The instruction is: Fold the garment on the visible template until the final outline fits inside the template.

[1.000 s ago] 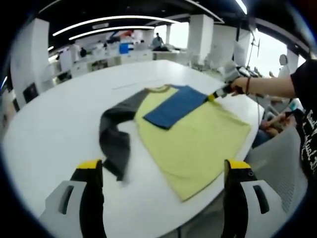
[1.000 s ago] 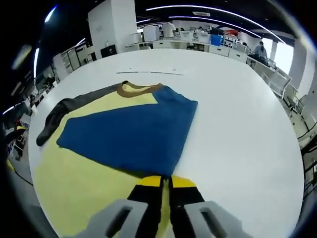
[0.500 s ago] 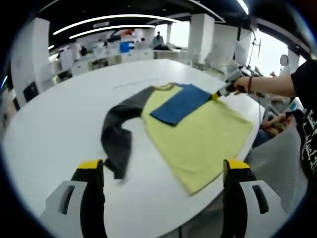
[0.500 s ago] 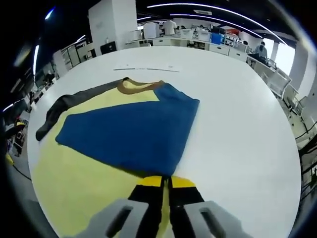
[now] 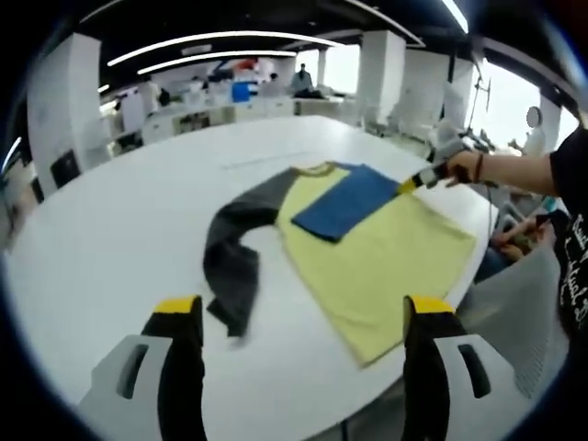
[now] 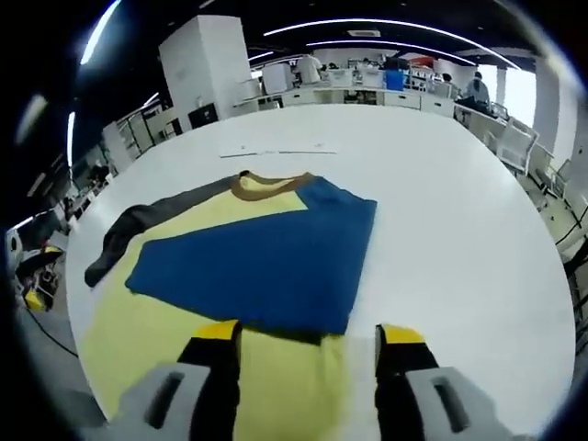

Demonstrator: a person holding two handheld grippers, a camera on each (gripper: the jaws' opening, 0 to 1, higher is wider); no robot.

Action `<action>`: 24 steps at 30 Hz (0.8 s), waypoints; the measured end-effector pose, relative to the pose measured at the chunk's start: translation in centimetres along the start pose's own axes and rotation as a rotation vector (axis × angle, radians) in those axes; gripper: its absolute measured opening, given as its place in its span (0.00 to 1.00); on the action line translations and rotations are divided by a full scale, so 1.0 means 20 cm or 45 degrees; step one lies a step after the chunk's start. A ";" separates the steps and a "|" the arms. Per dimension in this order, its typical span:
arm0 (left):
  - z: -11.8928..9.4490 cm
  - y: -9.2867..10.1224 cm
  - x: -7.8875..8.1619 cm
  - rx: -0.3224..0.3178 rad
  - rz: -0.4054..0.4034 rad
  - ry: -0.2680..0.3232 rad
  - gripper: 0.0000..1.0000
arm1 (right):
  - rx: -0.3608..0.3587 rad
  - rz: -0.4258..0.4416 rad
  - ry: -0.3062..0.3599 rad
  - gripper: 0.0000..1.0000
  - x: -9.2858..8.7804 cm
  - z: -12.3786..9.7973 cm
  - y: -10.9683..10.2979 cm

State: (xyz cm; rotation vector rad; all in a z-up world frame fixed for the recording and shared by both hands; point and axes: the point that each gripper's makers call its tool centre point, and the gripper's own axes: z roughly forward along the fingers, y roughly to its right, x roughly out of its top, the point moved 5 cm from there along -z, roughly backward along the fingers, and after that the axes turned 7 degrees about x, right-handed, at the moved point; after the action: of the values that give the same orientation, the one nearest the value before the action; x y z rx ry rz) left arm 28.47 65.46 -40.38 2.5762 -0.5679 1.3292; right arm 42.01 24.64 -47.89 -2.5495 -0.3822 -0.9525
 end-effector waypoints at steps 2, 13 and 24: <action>0.00 -0.02 0.00 0.009 0.000 0.003 0.84 | 0.018 -0.025 0.004 0.72 0.00 -0.02 -0.03; -0.02 -0.19 0.05 0.066 -0.045 0.037 0.71 | 0.089 -0.144 0.037 0.91 0.00 -0.22 -0.17; 0.00 -0.35 0.07 0.143 -0.114 0.062 0.58 | 0.216 -0.210 0.130 0.98 -0.03 -0.41 -0.38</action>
State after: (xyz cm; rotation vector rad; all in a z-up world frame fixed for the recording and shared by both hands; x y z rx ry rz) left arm 32.15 71.54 -39.19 2.6150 -0.3746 1.4275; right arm 34.02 27.69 -40.48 -2.3340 -0.6238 -1.0564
